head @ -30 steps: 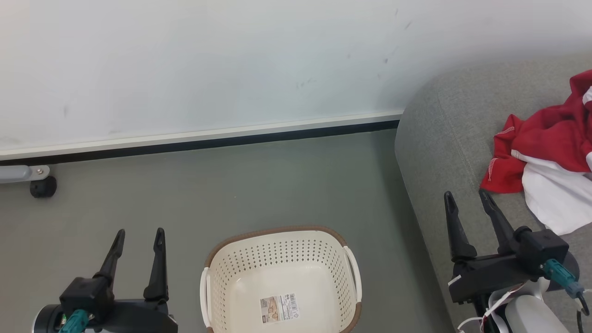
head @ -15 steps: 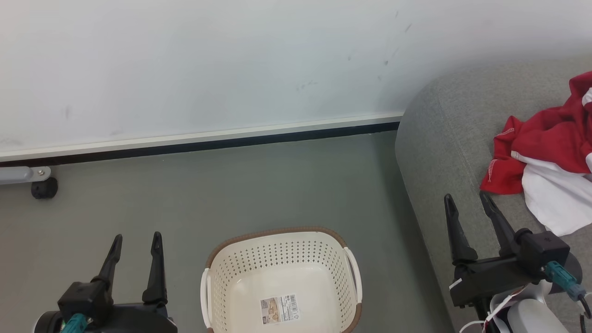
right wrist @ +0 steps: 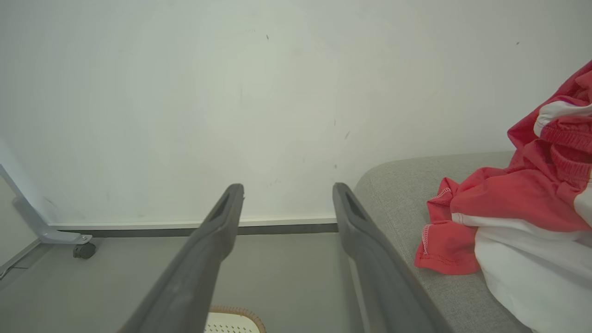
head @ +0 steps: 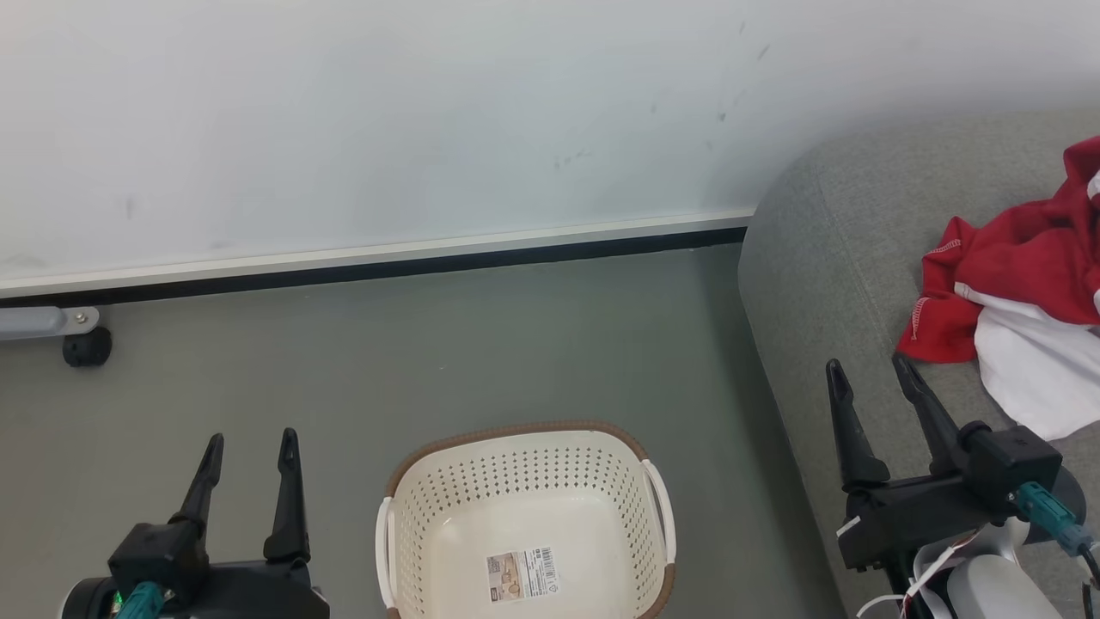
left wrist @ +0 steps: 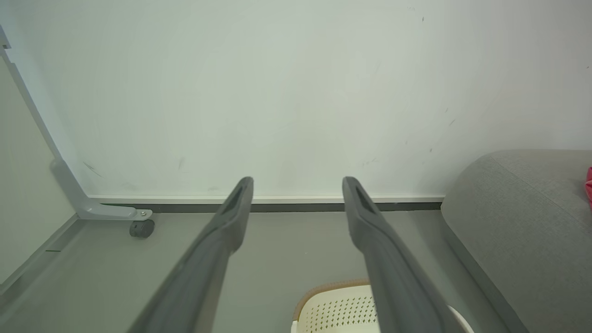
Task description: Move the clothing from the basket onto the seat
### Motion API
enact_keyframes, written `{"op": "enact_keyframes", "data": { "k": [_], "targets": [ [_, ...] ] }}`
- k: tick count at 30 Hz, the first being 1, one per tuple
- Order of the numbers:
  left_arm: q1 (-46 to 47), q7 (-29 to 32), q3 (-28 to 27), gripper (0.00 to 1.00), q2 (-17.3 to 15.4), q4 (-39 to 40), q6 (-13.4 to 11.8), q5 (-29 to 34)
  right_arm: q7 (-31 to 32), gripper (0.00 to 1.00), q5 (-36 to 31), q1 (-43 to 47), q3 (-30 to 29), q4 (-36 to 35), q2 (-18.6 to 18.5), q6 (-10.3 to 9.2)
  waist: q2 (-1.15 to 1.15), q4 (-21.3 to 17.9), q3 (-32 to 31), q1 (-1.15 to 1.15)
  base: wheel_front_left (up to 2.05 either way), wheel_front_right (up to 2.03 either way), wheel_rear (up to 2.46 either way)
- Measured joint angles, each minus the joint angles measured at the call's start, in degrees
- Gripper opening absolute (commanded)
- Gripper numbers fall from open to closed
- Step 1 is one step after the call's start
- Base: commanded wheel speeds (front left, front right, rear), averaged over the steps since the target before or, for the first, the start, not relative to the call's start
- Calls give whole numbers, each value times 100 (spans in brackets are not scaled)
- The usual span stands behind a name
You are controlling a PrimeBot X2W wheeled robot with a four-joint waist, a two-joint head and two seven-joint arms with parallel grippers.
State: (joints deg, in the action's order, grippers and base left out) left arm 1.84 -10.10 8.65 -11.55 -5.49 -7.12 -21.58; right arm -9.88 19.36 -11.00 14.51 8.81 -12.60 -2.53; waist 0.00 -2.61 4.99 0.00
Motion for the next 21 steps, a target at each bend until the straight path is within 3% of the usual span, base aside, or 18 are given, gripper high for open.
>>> {"op": "enact_keyframes", "data": {
  "k": [4,5,13,21],
  "targets": [
    [-1,25,-20,100,21,4,0,9,33,100,0,2,0,-43,-1,-5,0,8,4,0,0,0,0],
    [-2,42,-22,0,30,4,0,12,51,0,0,2,-1,-56,-2,-5,0,10,4,0,0,0,0],
    [-112,96,-45,0,133,-210,58,-89,83,0,131,199,-51,163,130,11,0,16,-4,0,0,0,0],
    [-109,250,-157,0,203,-302,166,-743,233,0,748,200,-244,252,197,100,0,42,-59,0,0,0,0]
  ]
}}
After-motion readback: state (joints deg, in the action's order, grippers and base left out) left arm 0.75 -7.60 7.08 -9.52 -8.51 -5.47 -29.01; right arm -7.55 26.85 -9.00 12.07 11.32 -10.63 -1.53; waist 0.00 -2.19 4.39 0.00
